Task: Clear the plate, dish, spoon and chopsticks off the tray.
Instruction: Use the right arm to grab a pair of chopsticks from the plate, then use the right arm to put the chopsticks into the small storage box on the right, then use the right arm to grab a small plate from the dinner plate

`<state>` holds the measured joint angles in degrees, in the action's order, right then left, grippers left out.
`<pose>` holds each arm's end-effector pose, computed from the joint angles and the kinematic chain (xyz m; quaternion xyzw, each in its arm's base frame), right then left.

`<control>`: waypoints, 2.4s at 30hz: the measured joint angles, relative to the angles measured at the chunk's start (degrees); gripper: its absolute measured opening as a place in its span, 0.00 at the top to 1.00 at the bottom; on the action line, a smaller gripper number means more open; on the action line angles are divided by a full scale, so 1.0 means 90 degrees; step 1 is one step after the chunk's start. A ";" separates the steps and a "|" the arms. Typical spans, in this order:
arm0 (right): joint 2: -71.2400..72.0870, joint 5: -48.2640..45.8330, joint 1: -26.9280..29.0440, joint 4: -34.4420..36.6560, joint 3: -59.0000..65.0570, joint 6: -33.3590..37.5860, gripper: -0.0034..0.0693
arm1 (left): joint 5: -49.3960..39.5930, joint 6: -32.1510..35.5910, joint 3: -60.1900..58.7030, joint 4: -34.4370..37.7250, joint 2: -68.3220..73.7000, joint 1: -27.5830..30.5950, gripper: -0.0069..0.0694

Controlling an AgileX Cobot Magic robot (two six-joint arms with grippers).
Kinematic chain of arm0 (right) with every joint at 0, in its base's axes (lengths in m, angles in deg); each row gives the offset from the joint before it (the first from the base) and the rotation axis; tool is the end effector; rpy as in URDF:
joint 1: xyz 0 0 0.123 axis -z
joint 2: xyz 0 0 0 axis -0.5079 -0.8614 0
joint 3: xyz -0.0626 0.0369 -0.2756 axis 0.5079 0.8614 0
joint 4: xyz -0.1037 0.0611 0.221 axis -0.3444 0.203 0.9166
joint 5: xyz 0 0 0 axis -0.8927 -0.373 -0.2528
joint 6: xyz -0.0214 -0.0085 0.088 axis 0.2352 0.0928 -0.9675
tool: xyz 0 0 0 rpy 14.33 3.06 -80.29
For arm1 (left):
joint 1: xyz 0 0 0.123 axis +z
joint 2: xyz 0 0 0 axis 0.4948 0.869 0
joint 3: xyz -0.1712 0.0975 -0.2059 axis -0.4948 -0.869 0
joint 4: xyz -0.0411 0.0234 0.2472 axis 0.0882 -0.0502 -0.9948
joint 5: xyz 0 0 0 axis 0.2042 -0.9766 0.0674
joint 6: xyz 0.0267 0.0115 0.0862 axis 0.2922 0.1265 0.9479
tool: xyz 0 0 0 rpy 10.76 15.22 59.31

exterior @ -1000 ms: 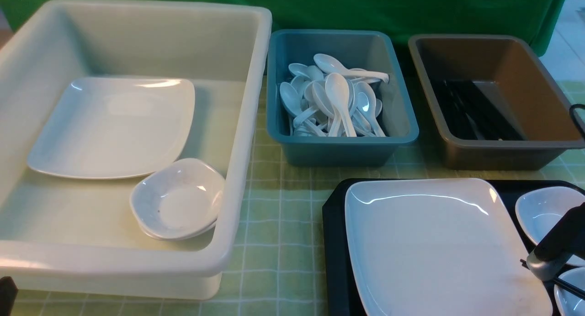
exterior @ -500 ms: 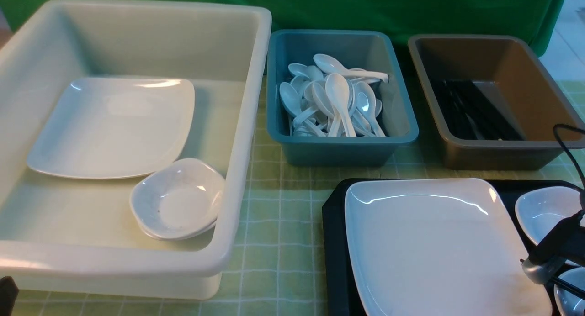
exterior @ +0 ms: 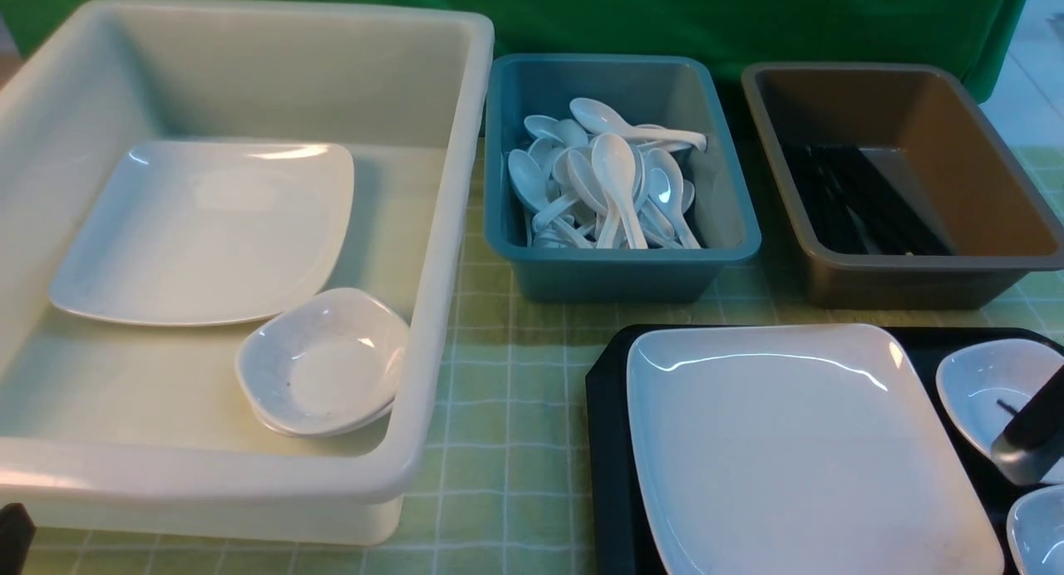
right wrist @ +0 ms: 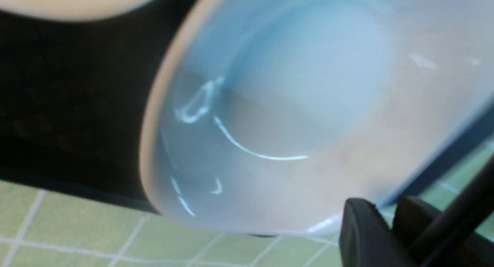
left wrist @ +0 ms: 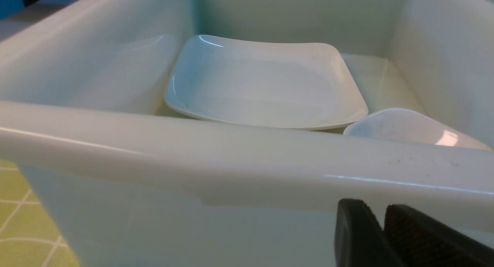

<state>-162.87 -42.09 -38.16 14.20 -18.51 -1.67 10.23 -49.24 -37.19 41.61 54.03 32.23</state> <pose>0.2191 -0.0045 0.2138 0.2708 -0.9442 0.1868 0.0173 0.0559 0.0025 0.1912 -0.0337 0.7522 0.0001 0.6580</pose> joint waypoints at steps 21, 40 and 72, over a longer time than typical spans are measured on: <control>-0.3264 0.1320 0.0007 0.1336 -0.6399 -0.1444 0.84 | 0.0000 0.0000 0.0000 0.0000 0.0000 0.0000 0.74; -0.5264 -0.0306 0.0007 0.1352 -0.8625 -0.2141 0.41 | 0.0000 0.0000 0.0000 0.0000 0.0000 0.0000 0.71; 0.3074 -0.0185 0.0007 0.1884 -0.0606 -0.1167 0.91 | 0.0000 0.0285 0.0000 -0.0345 0.0000 0.0000 0.67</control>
<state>-135.20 -43.76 -38.10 31.16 -23.97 -12.17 10.23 -46.68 -37.19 38.51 54.03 32.23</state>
